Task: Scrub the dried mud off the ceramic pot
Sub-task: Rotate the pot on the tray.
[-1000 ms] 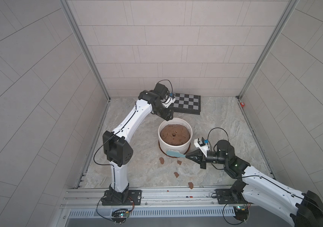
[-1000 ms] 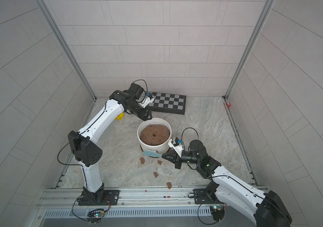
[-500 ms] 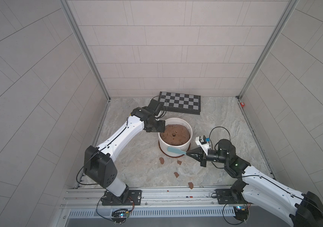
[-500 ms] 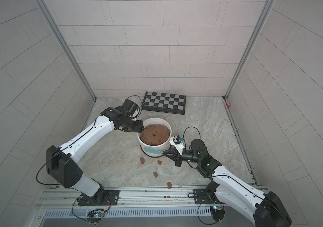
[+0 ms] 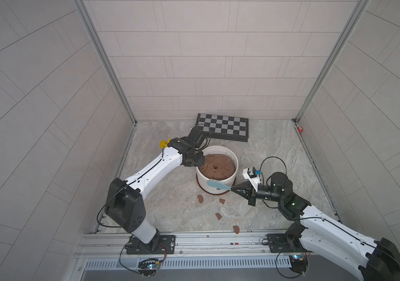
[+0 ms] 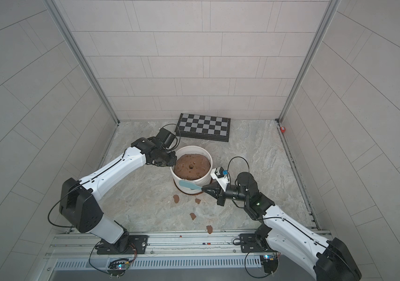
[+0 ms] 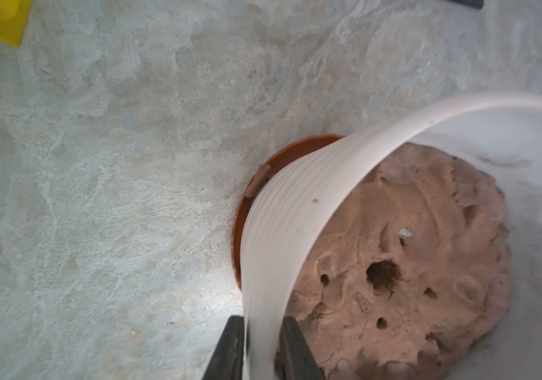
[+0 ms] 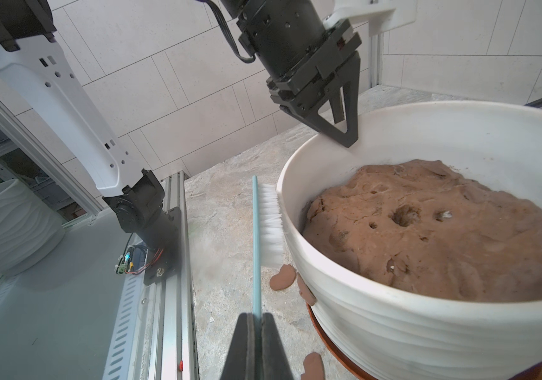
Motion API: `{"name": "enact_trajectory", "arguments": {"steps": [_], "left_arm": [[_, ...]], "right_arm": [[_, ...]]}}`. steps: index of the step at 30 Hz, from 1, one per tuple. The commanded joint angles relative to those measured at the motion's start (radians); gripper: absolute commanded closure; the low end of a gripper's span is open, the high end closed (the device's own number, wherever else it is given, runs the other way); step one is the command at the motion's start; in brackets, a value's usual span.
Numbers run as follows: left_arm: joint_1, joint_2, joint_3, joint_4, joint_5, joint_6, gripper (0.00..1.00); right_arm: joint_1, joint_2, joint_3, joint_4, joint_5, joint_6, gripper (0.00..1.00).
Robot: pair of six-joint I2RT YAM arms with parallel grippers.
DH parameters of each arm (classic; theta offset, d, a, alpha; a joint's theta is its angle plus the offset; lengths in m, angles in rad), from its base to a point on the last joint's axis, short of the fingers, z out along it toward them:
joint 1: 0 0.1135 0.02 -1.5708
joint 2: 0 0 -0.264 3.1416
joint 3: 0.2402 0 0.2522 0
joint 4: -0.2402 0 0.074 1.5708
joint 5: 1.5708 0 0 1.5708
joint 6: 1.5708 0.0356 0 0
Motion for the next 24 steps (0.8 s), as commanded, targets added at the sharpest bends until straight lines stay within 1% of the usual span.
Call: {"name": "enact_trajectory", "arguments": {"steps": [1, 3, 6, 9, 13, 16, 19, 24], "left_arm": [[-0.007, 0.025, 0.027, -0.013, -0.027, 0.016, 0.87], [-0.008, 0.043, 0.045, -0.022, -0.021, 0.025, 0.94], [-0.007, 0.060, 0.059, -0.025, -0.016, 0.044, 1.00], [-0.006, 0.080, 0.084, -0.034, -0.010, 0.108, 1.00], [-0.007, 0.116, 0.139, -0.041, 0.088, 0.307, 1.00], [-0.005, 0.158, 0.202, -0.086, 0.079, 0.409, 1.00], [0.000, 0.190, 0.248, -0.119, 0.085, 0.460, 1.00], [0.013, 0.222, 0.287, -0.127, 0.146, 0.484, 1.00]], "right_arm": [[-0.006, -0.014, -0.001, 0.009, 0.012, 0.008, 1.00], [-0.006, -0.020, -0.002, 0.011, 0.010, 0.012, 1.00], [-0.007, -0.028, -0.005, 0.009, 0.010, 0.013, 1.00], [-0.009, -0.034, -0.005, 0.006, 0.009, 0.013, 1.00], [-0.011, -0.048, -0.005, -0.002, 0.011, 0.012, 1.00], [-0.013, -0.050, -0.002, -0.009, 0.011, 0.011, 1.00], [-0.013, -0.052, 0.002, -0.024, 0.022, 0.001, 1.00], [-0.012, -0.054, 0.026, -0.079, 0.080, -0.045, 1.00]]}}
